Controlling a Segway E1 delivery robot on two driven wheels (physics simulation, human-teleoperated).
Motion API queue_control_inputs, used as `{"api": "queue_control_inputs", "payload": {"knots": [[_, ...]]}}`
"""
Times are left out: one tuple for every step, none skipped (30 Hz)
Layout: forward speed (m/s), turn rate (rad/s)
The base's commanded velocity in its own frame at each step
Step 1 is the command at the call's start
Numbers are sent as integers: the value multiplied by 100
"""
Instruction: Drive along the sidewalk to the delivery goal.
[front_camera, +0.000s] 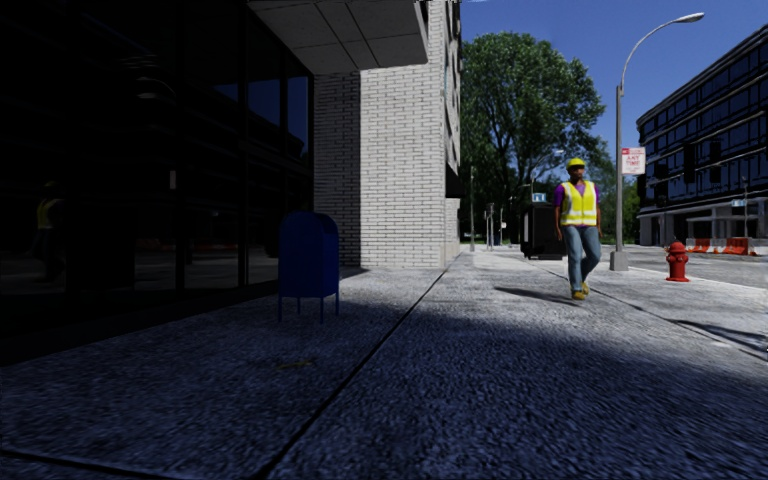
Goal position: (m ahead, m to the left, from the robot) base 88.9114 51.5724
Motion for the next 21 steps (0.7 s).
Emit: {"api": "queue_control_inputs", "payload": {"knots": [[200,-48],[200,-48],[200,-48],[200,-48],[200,-48],[200,-48],[200,-48],[200,-48],[200,-46],[200,-37],[200,-22],[200,-14],[200,-14],[200,-13],[200,-12],[200,-12],[200,-12],[200,-12],[200,-12],[200,-11],[200,-11]]}}
